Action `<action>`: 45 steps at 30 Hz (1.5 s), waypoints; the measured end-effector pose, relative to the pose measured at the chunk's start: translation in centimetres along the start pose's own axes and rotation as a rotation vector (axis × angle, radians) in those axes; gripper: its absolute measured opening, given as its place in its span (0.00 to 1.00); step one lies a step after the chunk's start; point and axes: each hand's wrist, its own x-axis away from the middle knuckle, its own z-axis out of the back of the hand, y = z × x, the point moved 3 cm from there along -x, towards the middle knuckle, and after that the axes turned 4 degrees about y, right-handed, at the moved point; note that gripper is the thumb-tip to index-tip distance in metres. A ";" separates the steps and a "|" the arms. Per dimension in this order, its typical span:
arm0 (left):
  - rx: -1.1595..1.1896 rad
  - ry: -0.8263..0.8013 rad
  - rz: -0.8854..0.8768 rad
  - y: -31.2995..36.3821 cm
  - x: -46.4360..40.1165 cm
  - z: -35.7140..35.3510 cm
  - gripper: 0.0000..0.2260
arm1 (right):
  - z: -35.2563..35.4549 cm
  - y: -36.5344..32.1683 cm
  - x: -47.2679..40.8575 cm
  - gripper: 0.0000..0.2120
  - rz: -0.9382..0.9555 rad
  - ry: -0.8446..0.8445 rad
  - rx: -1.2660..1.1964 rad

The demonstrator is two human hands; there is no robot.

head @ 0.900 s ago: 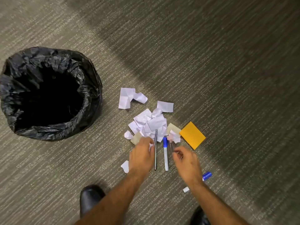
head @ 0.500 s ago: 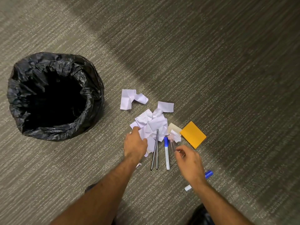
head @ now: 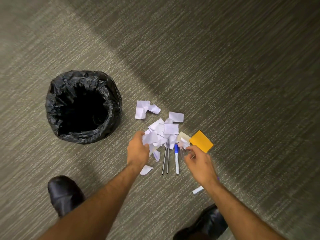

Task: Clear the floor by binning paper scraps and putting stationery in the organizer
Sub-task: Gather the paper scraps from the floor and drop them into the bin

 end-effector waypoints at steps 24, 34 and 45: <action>0.263 -0.178 -0.022 -9.9 -7.3 0.2 0.12 | -15.0 -4.8 -16.4 0.39 0.420 -0.027 0.877; 0.286 -0.282 -0.002 -9.0 -9.2 -1.0 0.06 | -12.4 -6.8 -16.5 0.19 0.491 -0.022 0.540; 0.062 -0.334 -0.059 -6.0 -9.0 -4.8 0.05 | -6.6 -3.1 -12.8 0.14 0.027 0.247 -0.116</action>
